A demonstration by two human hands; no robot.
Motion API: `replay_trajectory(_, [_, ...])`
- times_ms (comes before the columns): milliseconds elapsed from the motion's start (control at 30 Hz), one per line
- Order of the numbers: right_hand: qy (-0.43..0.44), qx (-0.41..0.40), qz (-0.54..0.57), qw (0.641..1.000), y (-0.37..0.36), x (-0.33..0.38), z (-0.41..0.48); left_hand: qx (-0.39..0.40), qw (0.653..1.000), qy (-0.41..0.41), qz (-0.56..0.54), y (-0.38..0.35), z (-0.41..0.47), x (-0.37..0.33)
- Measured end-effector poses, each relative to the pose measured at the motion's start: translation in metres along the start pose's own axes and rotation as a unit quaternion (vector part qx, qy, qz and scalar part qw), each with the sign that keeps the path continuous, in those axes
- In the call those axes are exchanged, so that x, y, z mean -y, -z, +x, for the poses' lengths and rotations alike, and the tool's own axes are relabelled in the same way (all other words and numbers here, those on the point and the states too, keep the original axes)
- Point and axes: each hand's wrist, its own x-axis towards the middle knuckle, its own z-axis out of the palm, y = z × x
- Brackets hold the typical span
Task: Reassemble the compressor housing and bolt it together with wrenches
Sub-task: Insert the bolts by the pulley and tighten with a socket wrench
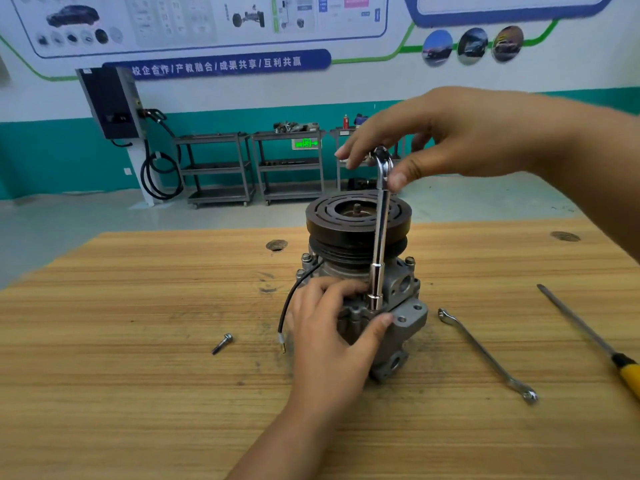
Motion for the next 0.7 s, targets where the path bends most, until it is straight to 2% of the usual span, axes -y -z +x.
replay_trajectory(133, [-0.013,0.018,-0.017,1.0,0.006,-0.001,0.002,0.001,1.0,-0.003,-0.001,0.001,0.001,0.0])
replay_trajectory(300, [-0.016,-0.031,-0.045,0.998,0.002,-0.005,0.003,0.018,1.0,0.011,0.003,0.002,0.001,0.0])
replay_trajectory(567, [0.05,-0.054,-0.203,0.976,0.001,0.014,-0.009,0.029,1.0,-0.002,0.008,0.004,0.0,0.002])
replay_trajectory(700, [0.006,-0.046,-0.251,0.967,0.0,0.023,-0.015,0.038,0.999,0.012,-0.008,0.005,0.003,0.001])
